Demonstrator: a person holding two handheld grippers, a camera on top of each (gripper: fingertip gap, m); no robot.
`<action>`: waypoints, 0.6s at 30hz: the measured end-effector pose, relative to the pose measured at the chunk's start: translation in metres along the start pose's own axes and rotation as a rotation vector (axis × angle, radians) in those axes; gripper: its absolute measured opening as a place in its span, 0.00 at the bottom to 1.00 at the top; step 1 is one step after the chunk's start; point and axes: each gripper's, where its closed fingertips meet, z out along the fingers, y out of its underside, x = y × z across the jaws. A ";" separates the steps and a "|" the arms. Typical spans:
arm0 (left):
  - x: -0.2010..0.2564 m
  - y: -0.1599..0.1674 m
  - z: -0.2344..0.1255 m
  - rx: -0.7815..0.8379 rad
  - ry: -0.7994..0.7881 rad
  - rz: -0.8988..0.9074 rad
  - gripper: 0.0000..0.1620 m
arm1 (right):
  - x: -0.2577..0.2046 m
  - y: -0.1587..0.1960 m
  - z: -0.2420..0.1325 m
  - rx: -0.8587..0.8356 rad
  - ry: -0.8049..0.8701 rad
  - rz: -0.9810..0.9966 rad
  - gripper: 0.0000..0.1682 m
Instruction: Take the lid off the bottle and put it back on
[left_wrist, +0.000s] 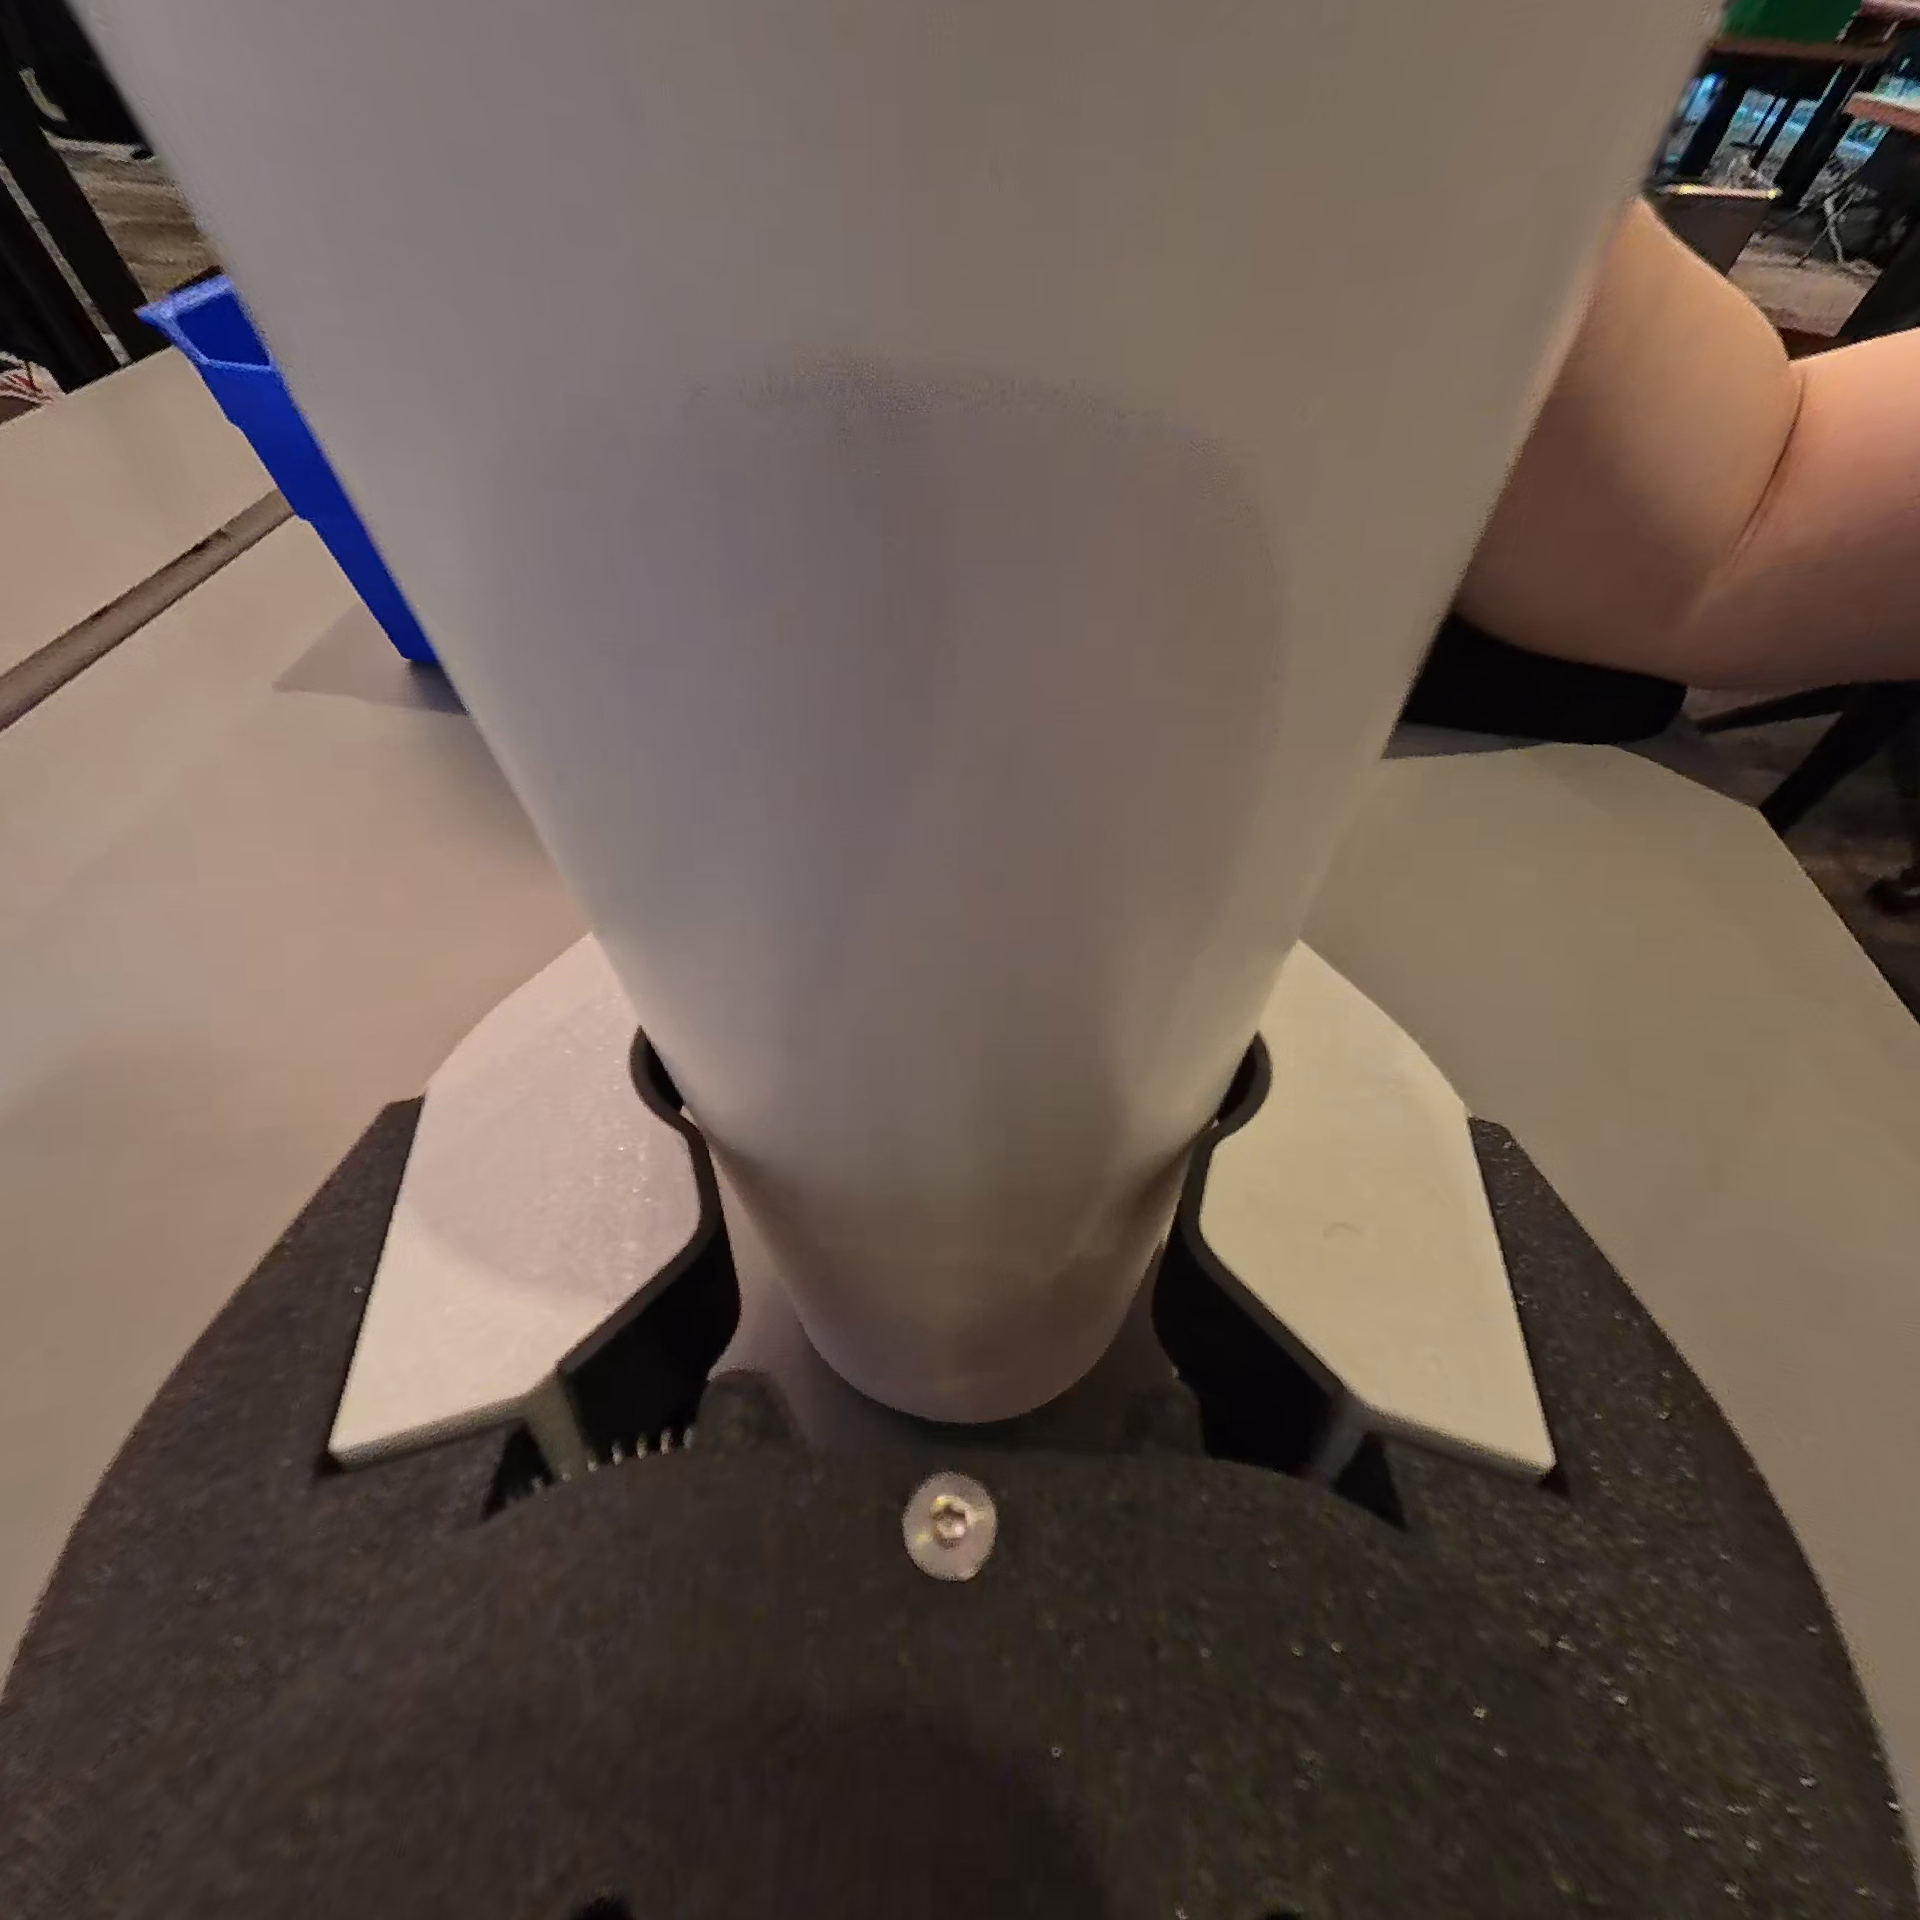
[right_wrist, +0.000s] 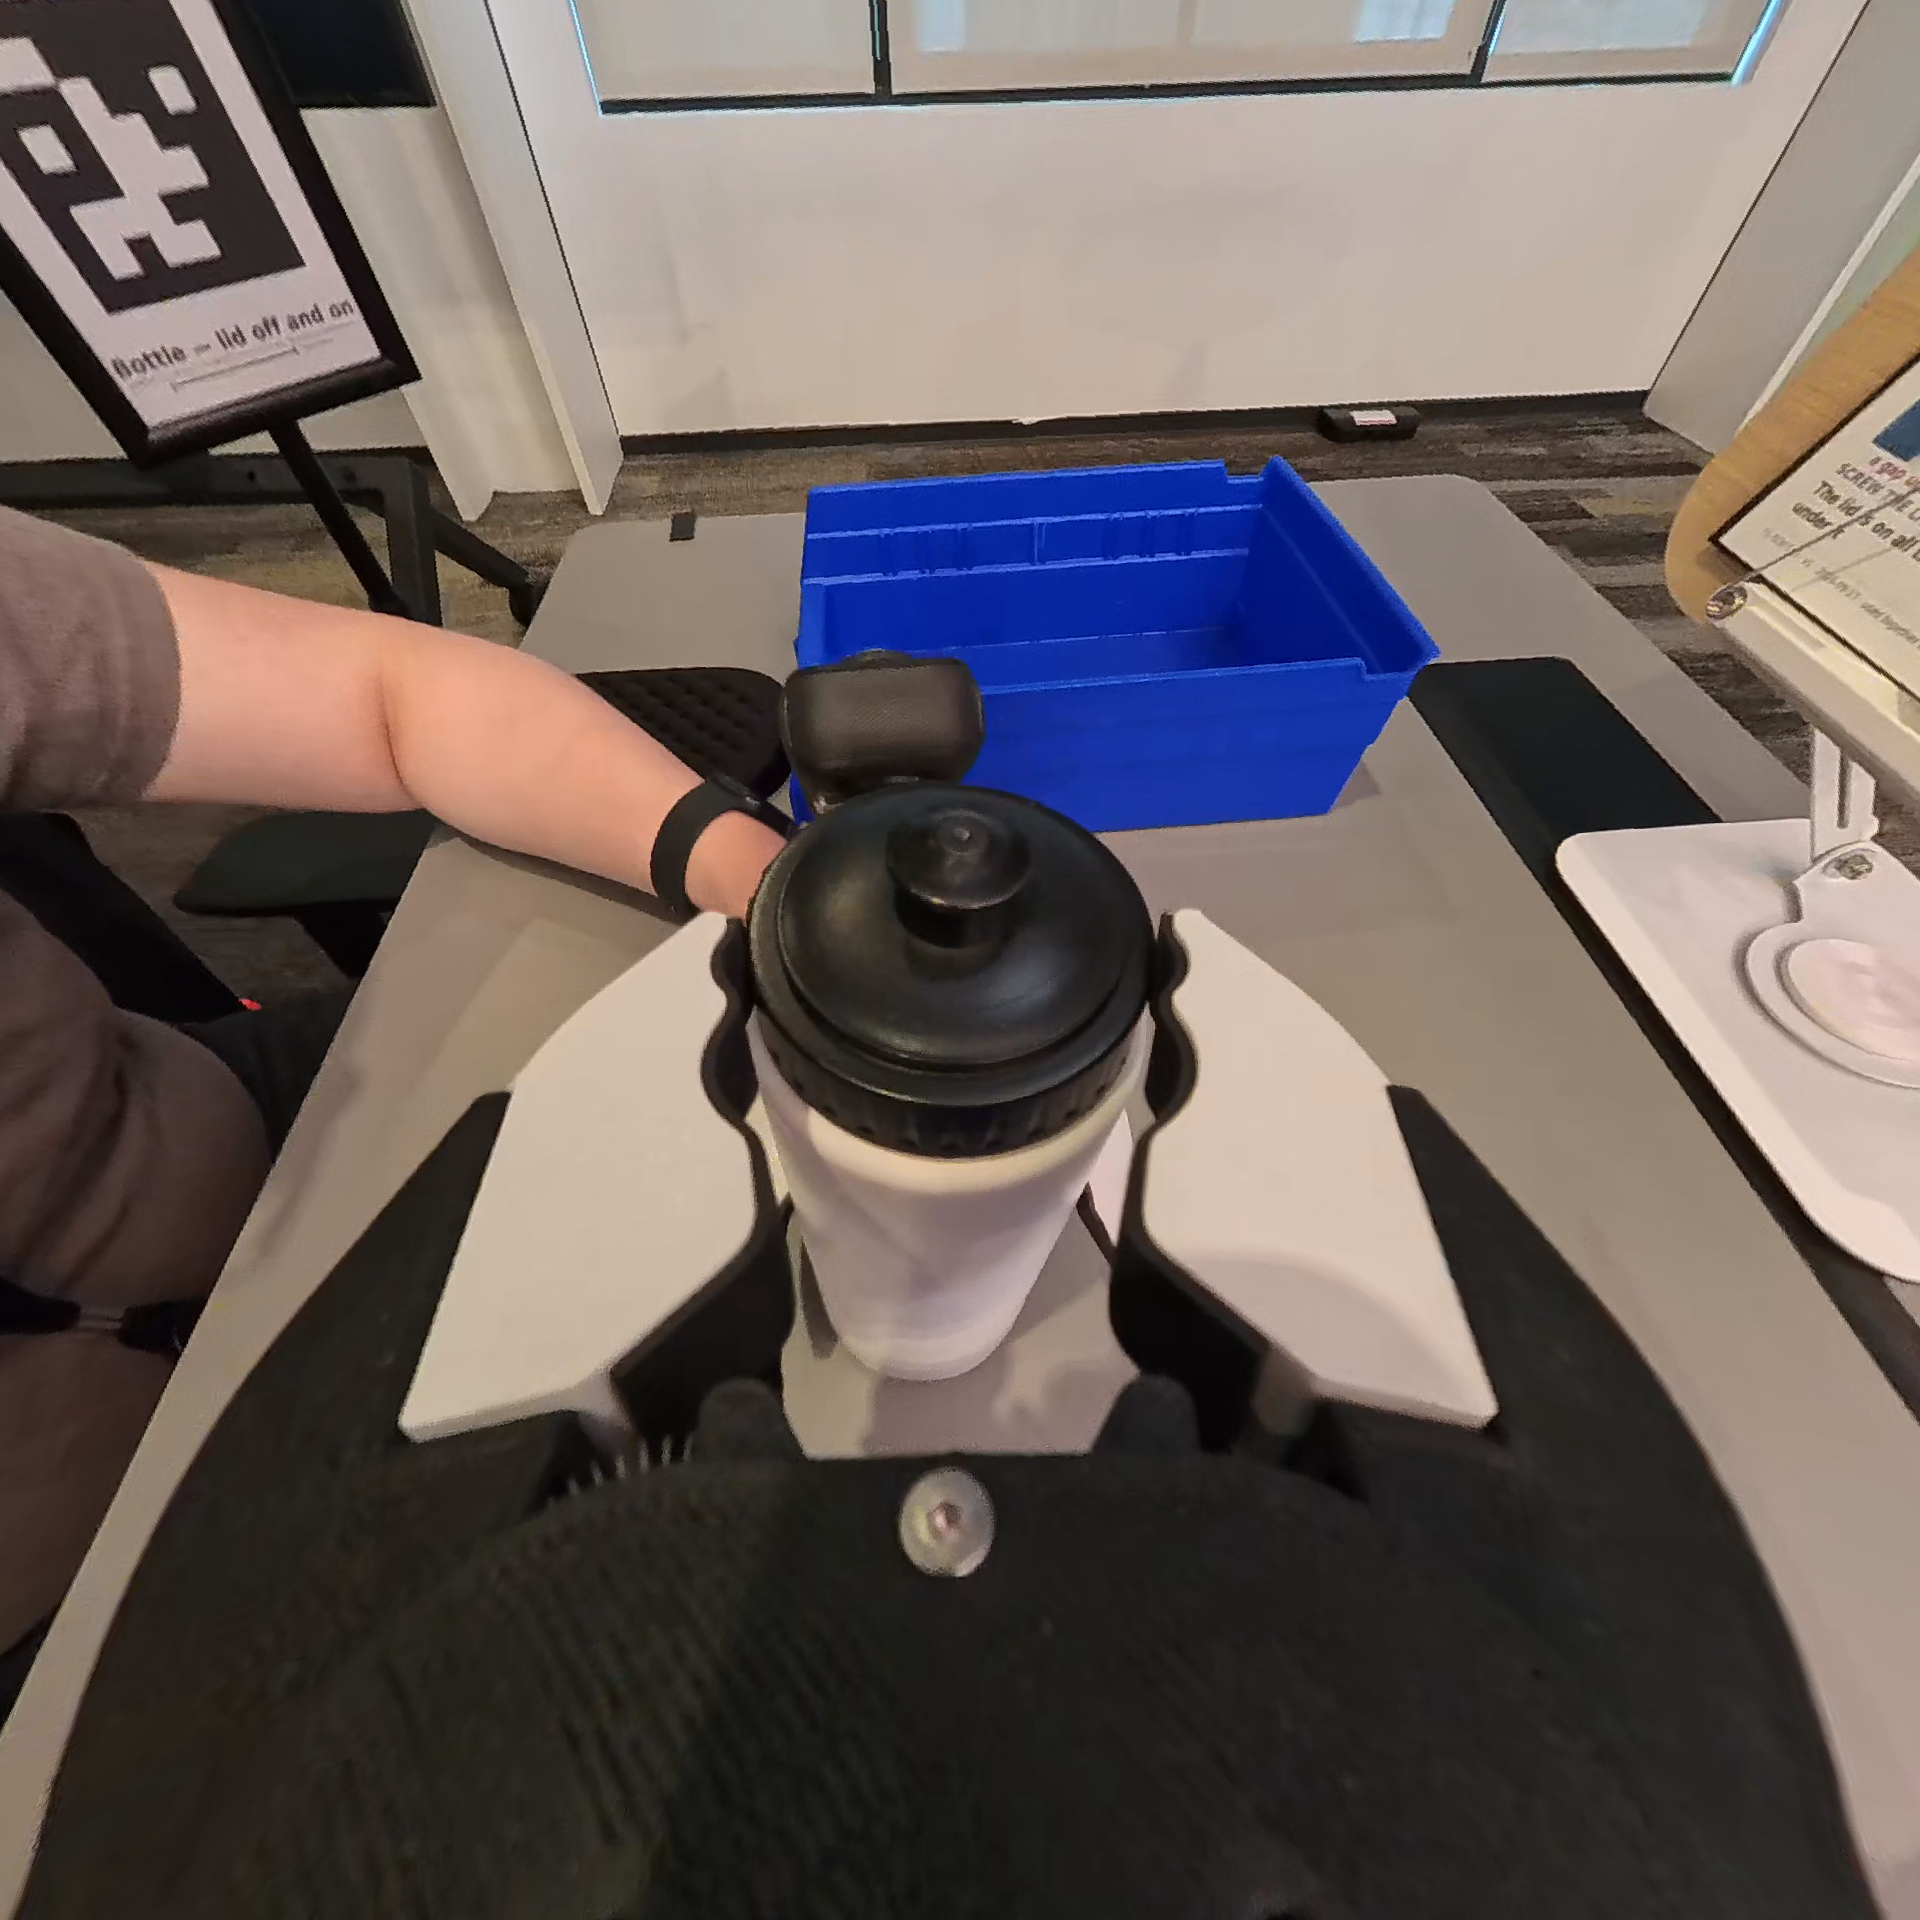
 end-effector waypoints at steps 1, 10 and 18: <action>0.001 0.001 0.001 -0.008 0.000 0.006 0.63 | -0.002 0.000 0.000 -0.003 0.000 -0.021 0.45; -0.001 0.001 0.002 -0.023 -0.025 -0.008 0.62 | 0.000 0.000 0.002 -0.026 0.020 0.022 0.44; 0.009 0.000 -0.001 -0.055 0.044 -0.129 0.62 | 0.012 -0.001 0.000 0.039 0.006 0.173 0.44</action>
